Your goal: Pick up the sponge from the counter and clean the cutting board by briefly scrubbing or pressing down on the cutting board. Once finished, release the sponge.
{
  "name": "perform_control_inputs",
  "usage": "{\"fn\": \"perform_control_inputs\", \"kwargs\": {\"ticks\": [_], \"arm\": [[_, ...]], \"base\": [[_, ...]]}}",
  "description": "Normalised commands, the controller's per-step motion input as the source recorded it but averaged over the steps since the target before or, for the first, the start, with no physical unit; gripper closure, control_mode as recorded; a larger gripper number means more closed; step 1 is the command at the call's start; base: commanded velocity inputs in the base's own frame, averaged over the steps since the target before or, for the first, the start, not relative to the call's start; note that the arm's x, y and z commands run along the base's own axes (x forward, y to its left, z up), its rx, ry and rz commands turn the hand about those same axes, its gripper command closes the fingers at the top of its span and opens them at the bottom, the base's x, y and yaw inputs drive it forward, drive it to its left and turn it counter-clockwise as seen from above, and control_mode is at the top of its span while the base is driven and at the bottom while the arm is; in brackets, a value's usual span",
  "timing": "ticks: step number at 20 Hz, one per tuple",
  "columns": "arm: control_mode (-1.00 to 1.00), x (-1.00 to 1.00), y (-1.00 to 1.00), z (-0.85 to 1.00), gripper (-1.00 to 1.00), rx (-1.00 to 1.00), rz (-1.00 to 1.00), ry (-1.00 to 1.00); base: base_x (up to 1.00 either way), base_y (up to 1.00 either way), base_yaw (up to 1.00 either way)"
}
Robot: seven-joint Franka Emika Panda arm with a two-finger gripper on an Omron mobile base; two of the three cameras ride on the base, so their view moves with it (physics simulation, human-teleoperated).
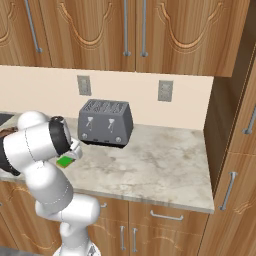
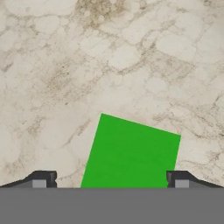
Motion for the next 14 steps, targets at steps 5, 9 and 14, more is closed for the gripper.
{"fn": "perform_control_inputs", "kwargs": {"ticks": [5,9,14], "arm": [[-1.0,0.0,-0.18,-0.01,-1.0,0.0,0.0,0.0],[-1.0,0.0,-0.06,-0.05,-1.0,0.0,0.0,0.0],[-1.0,0.0,0.0,-0.03,-1.0,0.0,0.0,0.0]], "base": [[0.0,0.0,0.0],[0.0,0.0,0.0],[0.0,0.0,0.0]]}}
